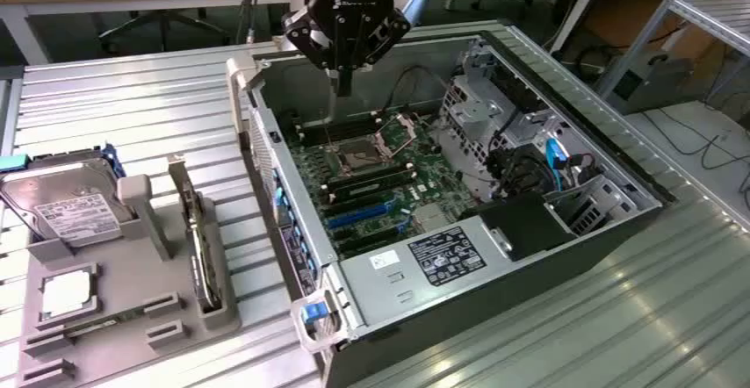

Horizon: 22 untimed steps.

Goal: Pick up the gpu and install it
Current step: 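Reach for the gpu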

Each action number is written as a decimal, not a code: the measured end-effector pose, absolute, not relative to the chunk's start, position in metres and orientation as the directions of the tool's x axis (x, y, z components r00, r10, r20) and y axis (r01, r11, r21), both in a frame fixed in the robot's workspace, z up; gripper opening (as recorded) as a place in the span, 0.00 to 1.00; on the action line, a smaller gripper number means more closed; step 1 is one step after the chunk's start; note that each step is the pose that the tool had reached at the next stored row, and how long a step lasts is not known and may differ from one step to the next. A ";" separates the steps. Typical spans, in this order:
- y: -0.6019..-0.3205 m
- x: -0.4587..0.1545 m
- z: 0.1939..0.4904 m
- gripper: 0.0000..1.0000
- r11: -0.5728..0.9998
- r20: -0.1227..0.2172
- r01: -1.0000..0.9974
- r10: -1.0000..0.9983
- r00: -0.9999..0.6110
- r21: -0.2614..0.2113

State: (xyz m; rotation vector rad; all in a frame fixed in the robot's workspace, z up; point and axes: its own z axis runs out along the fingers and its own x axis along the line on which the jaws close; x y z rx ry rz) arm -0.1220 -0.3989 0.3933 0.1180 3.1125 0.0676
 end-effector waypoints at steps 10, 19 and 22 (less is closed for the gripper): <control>-0.399 -0.122 0.393 0.11 0.996 -0.024 0.075 0.076 -0.997 0.044; -0.399 -0.135 0.393 0.11 0.996 -0.024 0.075 0.076 -0.997 0.044; -0.399 -0.147 0.393 0.11 0.996 -0.024 0.075 0.076 -0.997 0.044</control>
